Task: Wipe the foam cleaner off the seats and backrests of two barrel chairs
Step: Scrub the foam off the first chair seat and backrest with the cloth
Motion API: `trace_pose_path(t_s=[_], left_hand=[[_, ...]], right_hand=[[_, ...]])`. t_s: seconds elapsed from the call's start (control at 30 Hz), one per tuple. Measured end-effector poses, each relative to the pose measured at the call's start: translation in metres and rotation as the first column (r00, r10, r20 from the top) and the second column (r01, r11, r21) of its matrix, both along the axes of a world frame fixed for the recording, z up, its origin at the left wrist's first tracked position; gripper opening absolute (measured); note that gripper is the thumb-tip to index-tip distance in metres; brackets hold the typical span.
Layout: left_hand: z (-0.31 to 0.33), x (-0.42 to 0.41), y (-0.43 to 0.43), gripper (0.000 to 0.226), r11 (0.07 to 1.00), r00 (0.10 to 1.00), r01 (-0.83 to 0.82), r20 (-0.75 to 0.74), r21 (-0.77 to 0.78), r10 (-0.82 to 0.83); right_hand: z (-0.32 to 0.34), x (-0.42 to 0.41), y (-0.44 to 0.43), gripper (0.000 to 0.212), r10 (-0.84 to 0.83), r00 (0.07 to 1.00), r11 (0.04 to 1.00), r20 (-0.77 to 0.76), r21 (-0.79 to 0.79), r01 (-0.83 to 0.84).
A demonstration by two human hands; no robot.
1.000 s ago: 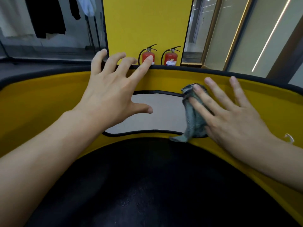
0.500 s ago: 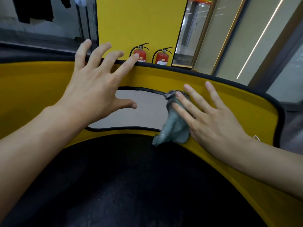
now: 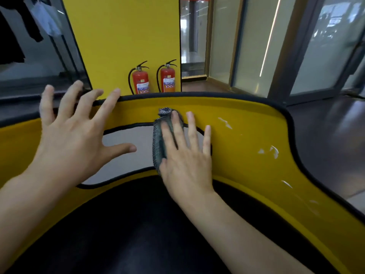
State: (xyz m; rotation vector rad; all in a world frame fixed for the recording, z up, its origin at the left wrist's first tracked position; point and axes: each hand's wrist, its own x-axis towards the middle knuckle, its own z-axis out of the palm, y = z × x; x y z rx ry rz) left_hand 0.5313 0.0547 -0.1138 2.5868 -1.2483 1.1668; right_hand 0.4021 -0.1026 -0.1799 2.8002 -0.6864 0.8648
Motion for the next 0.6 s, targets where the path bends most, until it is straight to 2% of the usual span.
trace_pose_path(t_s=[0.1,0.2,0.3,0.37,0.47,0.6], left_hand=[[0.005,-0.003,-0.002,0.114,1.0,0.998,-0.007,-0.054,0.021,0.008],[0.017,-0.004,-0.016,0.117,0.996,0.993,0.032,-0.114,0.082,-0.023],[0.031,-0.002,-0.033,0.113,0.978,0.982,0.13,-0.157,0.164,-0.104],[0.038,0.003,-0.038,0.114,0.96,0.971,0.17,-0.205,0.224,-0.125],[0.044,0.01,-0.036,0.112,0.933,0.953,0.216,-0.272,0.289,-0.136],[0.05,0.004,-0.035,0.1,0.931,0.93,0.236,-0.343,0.278,-0.133]], right_hand=[[-0.003,-0.019,-0.009,0.095,-0.122,0.989,0.98,0.088,0.17,0.105],[0.003,-0.019,0.008,0.095,-0.269,0.951,0.902,0.152,0.385,0.194],[0.016,0.026,0.043,0.101,-0.378,0.896,0.762,0.232,0.628,0.159],[0.024,0.057,0.062,0.108,-0.43,0.852,0.683,0.298,0.725,0.091],[0.019,0.074,0.079,0.108,-0.374,0.874,0.671,0.311,0.741,0.023],[0.009,0.055,0.079,0.105,-0.244,0.94,0.742,0.237,0.67,0.024]])
